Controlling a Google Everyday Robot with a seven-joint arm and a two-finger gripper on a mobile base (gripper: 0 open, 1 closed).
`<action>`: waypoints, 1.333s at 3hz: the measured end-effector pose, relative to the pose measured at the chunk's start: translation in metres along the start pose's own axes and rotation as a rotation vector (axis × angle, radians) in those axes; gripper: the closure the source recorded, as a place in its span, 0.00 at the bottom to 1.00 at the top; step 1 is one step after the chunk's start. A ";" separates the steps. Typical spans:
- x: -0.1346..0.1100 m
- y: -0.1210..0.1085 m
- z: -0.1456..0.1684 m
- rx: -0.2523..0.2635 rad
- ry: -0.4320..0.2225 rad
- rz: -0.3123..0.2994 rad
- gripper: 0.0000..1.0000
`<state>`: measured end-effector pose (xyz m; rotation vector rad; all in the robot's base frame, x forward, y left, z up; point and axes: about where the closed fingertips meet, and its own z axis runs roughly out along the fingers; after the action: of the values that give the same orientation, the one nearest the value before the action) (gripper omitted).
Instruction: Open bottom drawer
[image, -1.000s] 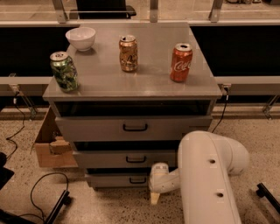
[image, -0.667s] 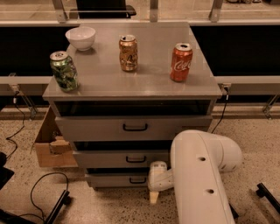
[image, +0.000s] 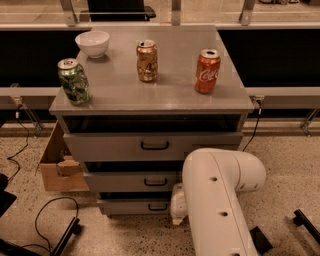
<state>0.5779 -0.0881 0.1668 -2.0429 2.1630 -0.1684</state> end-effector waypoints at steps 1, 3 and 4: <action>0.009 0.002 -0.005 -0.009 0.015 0.002 0.64; 0.008 0.000 -0.016 -0.009 0.015 0.002 0.86; 0.008 -0.001 -0.021 -0.009 0.015 0.002 0.63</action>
Offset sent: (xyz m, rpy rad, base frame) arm -0.0569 -0.0640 0.0844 -0.0636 0.0507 -0.0237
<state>0.5741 -0.0969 0.1871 -2.0503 2.1781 -0.1748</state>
